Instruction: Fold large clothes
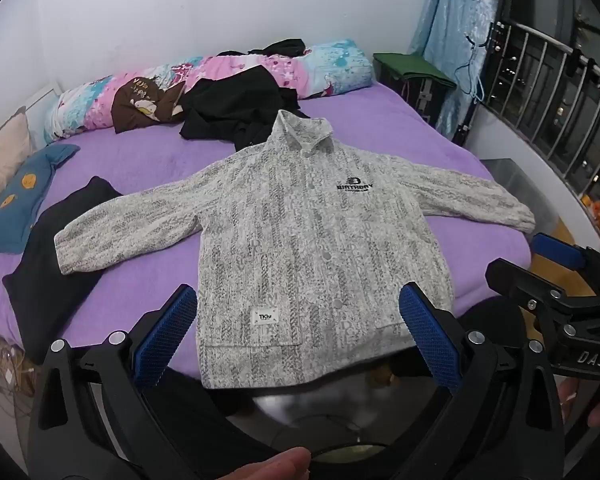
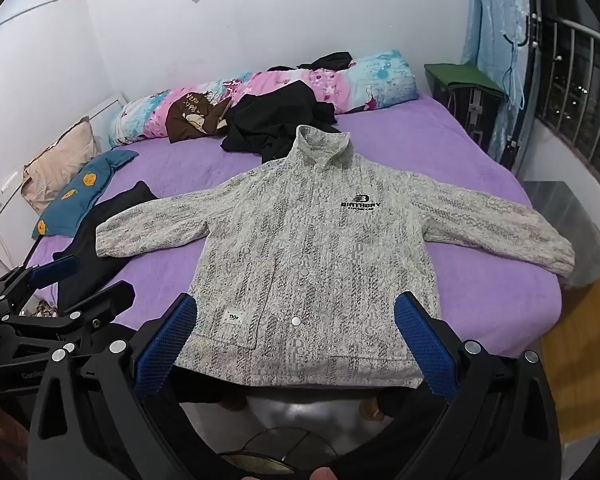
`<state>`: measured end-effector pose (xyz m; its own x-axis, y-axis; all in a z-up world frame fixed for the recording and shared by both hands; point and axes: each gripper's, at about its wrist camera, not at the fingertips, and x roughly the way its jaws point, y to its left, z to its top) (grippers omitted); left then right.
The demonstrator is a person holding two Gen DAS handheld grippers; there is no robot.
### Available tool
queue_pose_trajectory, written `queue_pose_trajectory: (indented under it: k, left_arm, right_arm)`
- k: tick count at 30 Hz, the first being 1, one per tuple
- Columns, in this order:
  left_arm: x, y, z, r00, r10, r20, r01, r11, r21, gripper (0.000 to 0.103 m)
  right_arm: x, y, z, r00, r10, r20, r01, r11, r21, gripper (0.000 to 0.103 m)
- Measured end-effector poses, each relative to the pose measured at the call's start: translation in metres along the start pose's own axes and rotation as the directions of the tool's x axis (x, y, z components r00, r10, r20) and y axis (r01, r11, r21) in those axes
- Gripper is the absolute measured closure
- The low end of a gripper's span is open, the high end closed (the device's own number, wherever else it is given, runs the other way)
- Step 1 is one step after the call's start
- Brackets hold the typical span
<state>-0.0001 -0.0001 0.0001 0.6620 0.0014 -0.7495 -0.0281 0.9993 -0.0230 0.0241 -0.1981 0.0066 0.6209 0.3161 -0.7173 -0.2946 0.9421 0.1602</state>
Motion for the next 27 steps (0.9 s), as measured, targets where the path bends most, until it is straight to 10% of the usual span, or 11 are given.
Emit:
queue_pose_trajectory:
  k: [27]
  left_arm:
    - [0.0062, 0.0005, -0.0038, 1.000, -0.003, -0.005, 0.003, 1.000, -0.005, 0.006]
  right_arm:
    - [0.0008, -0.0002, -0.0002, 1.000, 0.001, 0.000, -0.001, 1.000, 0.001, 0.006]
